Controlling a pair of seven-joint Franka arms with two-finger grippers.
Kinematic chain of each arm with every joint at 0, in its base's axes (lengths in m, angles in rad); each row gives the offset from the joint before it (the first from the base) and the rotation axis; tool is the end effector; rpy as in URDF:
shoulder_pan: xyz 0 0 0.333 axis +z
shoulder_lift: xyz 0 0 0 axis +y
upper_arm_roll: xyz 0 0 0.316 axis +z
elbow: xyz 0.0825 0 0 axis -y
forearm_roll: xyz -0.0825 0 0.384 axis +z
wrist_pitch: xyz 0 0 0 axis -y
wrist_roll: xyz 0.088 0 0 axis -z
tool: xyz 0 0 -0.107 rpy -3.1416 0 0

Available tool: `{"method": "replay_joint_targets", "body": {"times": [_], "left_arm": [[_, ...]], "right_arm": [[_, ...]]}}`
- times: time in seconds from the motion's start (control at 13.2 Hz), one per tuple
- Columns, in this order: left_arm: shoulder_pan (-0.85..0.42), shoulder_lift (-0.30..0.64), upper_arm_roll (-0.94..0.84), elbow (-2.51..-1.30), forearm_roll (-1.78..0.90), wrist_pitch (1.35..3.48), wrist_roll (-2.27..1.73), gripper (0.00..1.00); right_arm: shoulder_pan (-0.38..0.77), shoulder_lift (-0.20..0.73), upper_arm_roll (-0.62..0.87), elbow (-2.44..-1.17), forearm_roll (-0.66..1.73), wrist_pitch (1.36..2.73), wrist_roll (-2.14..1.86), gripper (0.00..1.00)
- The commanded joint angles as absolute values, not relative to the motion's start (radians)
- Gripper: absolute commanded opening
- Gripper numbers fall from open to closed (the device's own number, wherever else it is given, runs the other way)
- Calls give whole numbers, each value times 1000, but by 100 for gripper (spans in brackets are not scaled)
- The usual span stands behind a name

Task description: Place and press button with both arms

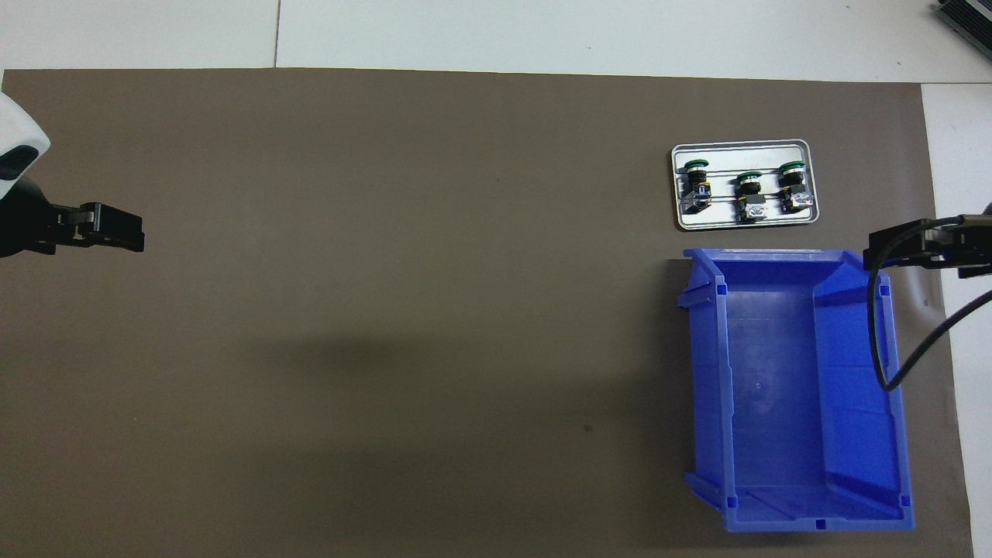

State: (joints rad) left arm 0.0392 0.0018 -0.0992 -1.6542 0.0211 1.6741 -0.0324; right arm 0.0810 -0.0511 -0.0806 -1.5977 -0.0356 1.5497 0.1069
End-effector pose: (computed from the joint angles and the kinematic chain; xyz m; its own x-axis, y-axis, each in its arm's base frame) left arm 0.5617 -0.0316 0.5930 0.9994 -0.0298 0.0188 -0.0294 -0.9994 -0.0202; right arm 0.5365 -0.0049 0.6378 0.9942 -0.1069 0.0063 -0.1070 -0.9938 0.0310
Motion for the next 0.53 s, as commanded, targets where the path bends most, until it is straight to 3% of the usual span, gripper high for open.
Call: {"method": "replay_joint_targets", "body": {"times": [0.0, 0.46], "left_arm": [[48, -28, -103, -1687, 11, 1687, -34, 100], [49, -28, -103, -1687, 11, 1687, -34, 100]], "right_arm": [[72, -46, -80, -1583, -51, 1531, 94, 100], [71, -54, -80, -1618, -45, 1586, 95, 100]]}}
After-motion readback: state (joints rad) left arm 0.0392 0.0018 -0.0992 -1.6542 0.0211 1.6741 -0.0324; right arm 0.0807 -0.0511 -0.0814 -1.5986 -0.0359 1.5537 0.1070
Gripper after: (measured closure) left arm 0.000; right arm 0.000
